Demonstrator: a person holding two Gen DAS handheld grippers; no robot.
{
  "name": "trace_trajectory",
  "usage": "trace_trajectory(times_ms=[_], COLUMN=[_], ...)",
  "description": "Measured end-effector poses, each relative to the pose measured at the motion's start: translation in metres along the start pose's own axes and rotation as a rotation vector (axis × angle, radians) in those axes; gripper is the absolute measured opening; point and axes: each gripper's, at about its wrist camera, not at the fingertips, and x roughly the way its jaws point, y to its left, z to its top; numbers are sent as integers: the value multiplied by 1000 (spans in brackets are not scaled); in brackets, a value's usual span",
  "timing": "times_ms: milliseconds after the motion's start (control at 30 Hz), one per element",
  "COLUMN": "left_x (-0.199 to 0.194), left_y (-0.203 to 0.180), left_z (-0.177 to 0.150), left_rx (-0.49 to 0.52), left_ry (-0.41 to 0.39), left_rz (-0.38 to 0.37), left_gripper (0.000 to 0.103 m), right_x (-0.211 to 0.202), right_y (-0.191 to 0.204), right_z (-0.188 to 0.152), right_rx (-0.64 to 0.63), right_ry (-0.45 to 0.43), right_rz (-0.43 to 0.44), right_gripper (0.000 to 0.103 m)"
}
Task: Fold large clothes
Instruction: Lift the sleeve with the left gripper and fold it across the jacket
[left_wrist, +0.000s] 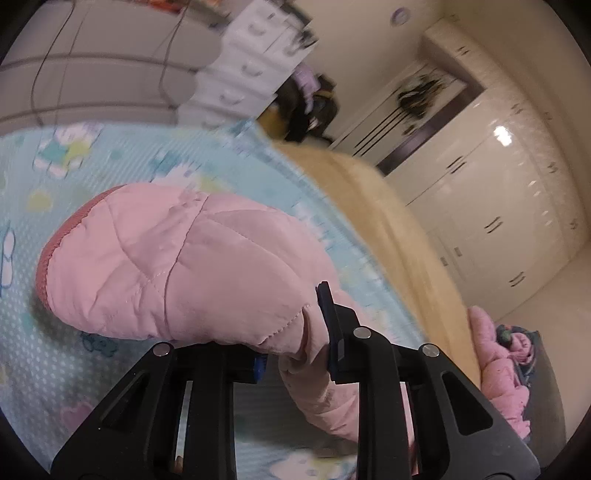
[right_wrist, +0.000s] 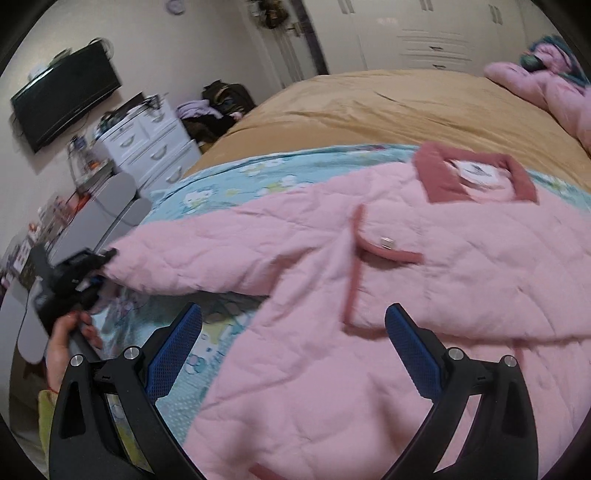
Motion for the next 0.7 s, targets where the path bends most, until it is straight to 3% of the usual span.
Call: trace_trajectory(times_ms=[300, 700], left_x=[-38, -61], left_y=[-72, -142], left_z=[-5, -33], left_rx=[96, 193], left_ry=[-96, -135], left_rz=[-139, -270], left_gripper=[15, 15], right_x=[-41, -82], right_y=[-56, -130], right_z=[-12, -25], right_rx=[98, 228], right_ry=[-53, -132], right_rz=[-65, -122], right_gripper=[99, 99])
